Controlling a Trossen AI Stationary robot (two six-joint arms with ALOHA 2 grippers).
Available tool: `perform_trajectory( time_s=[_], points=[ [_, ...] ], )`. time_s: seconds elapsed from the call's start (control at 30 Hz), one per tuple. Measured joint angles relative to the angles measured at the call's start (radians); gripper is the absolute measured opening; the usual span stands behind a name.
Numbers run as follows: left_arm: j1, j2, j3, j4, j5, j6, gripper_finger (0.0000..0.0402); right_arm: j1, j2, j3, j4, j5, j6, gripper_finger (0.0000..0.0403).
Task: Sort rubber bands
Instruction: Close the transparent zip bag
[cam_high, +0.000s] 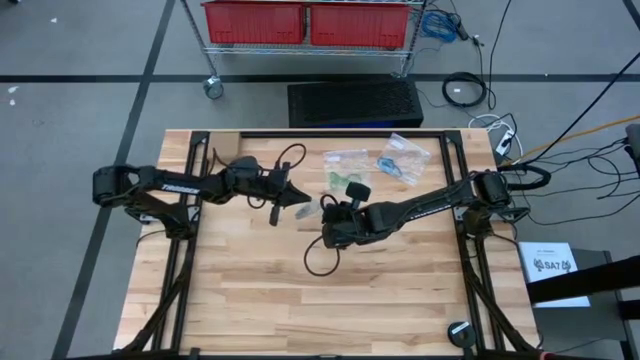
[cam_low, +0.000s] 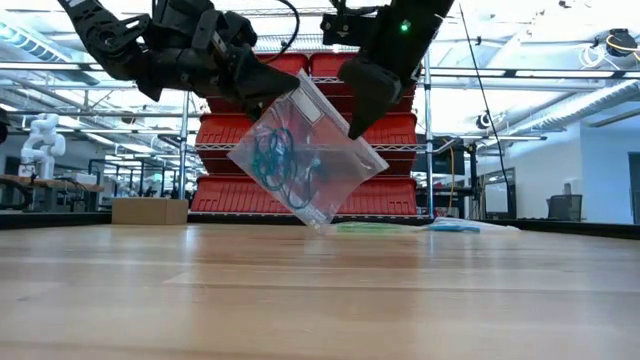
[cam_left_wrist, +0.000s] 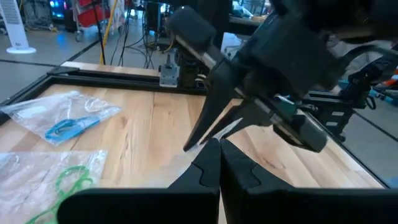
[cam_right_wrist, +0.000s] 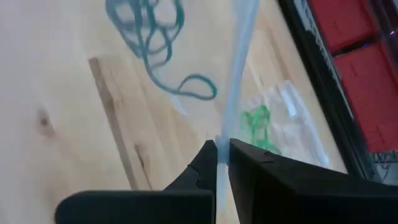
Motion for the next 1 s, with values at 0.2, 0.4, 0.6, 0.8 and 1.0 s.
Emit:
perform_trajectory(
  time_s=[0.2,0.4,0.6,0.8,1.0],
  points=[
    [-0.003,-0.028,0.0,-0.025,0.0,0.001,0.0,0.0,0.0,-0.001,-0.079,-0.041,0.04,0.0004],
    [-0.003,-0.041,0.0,-0.042,-0.001,0.003,0.0,0.0,0.0,-0.001,-0.162,-0.044,0.084,0.0004],
    [-0.003,-0.042,0.0,-0.053,-0.002,0.018,0.0,0.0,0.0,-0.001,-0.22,-0.036,0.118,0.0004],
    [-0.003,-0.042,0.0,-0.09,-0.012,0.018,0.0,0.001,-0.015,-0.002,-0.236,-0.044,0.117,0.0026],
    [-0.005,-0.044,0.0,-0.226,-0.081,0.019,0.0,0.022,-0.073,-0.004,-0.296,-0.076,0.15,0.0074]
  ],
)
